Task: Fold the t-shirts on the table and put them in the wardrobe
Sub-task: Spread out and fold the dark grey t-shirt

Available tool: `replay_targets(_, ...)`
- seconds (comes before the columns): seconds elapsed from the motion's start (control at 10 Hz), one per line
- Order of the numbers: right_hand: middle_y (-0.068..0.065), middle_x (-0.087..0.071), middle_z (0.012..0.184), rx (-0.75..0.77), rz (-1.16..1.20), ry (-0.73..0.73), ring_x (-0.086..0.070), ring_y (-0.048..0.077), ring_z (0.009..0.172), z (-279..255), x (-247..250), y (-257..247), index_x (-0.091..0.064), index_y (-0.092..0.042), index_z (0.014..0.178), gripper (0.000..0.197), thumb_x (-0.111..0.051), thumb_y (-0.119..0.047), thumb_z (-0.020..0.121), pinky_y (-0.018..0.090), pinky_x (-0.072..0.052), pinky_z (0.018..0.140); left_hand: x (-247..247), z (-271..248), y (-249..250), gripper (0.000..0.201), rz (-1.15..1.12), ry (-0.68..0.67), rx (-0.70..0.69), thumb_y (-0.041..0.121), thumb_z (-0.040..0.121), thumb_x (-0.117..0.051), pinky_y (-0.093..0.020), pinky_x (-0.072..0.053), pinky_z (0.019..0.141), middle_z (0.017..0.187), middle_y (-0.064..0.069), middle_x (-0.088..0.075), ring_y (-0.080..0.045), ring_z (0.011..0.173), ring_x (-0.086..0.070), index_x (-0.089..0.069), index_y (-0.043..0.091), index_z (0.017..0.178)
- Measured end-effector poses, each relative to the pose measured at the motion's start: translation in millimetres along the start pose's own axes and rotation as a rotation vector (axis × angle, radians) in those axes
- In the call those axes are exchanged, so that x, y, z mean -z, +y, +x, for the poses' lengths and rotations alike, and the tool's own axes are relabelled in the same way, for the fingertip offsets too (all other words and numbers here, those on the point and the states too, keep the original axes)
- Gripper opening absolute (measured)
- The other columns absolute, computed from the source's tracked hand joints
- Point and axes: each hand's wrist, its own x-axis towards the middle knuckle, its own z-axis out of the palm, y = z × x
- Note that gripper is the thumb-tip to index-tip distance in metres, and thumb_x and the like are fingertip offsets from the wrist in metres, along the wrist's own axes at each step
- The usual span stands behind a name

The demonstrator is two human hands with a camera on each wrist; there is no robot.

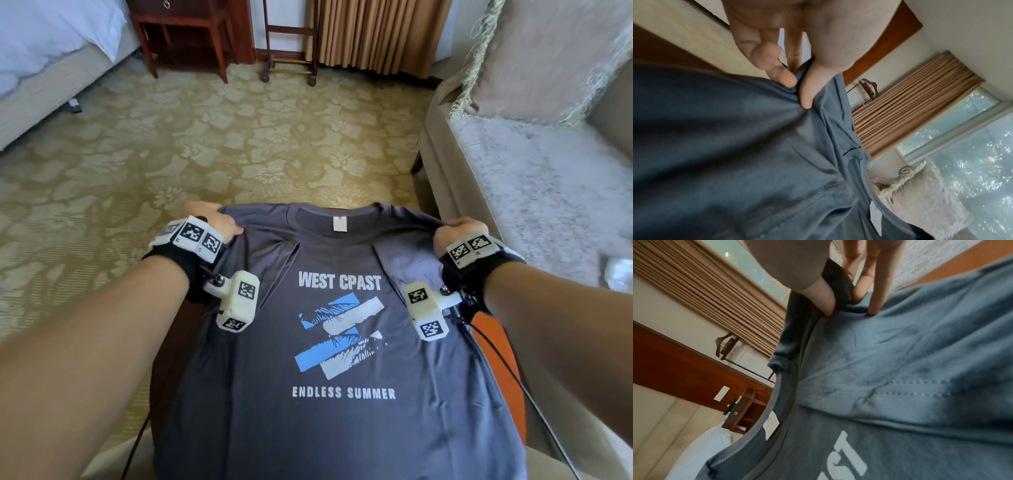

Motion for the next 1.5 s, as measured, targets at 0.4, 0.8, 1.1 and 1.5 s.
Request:
replay_targets(0.4, 0.008, -0.066, 0.080, 0.096, 0.251, 0.072, -0.063, 0.028, 0.075, -63.6, 66.5, -5.1, -0.064, -0.019, 0.085, 0.019, -0.049, -0.009, 0.081, 0.027, -0.047, 0.074, 61.3, -75.7, 15.4, 0.036, -0.411, -0.007, -0.026, -0.015, 0.072, -0.074, -0.015, -0.039, 0.039, 0.067, -0.010, -0.060, -0.016, 0.055, -0.050, -0.069, 0.005, 0.102)
replay_targets(0.8, 0.017, -0.064, 0.116, -0.086, -0.068, -0.194, -0.062, 0.031, 0.109, -163.5, 80.8, 112.1, -0.063, -0.003, 0.117, 0.035, -0.064, -0.015, 0.084, 0.030, -0.047, 0.078, 45.9, -194.9, -113.0, 0.031, -0.075, -0.137, -0.111, -0.017, 0.064, -0.076, -0.007, -0.038, 0.047, 0.048, 0.011, -0.061, -0.016, 0.062, -0.055, -0.075, 0.011, 0.078)
replay_targets(1.1, 0.007, -0.042, 0.142, 0.284, -0.497, -0.157, -0.027, 0.028, 0.136, -196.6, 55.3, 97.6, -0.043, -0.030, 0.139, 0.059, -0.064, -0.022, 0.084, 0.038, -0.029, 0.113, 4.2, -209.2, -110.5, 0.048, 0.399, -0.003, -0.240, 0.043, 0.068, -0.081, -0.029, -0.021, 0.084, 0.108, 0.018, -0.062, -0.020, 0.118, -0.037, -0.055, 0.046, 0.108)
replay_targets(1.5, 0.015, -0.059, 0.124, 0.254, -0.393, -0.175, -0.040, 0.035, 0.126, -196.6, 37.2, 91.1, -0.070, -0.040, 0.105, 0.033, -0.056, -0.027, 0.078, 0.043, -0.037, 0.109, -2.3, -209.7, -95.9, 0.015, 0.268, 0.011, -0.290, 0.026, 0.083, -0.068, -0.031, -0.028, 0.087, 0.088, 0.016, -0.065, -0.015, 0.094, -0.051, -0.068, 0.037, 0.072)
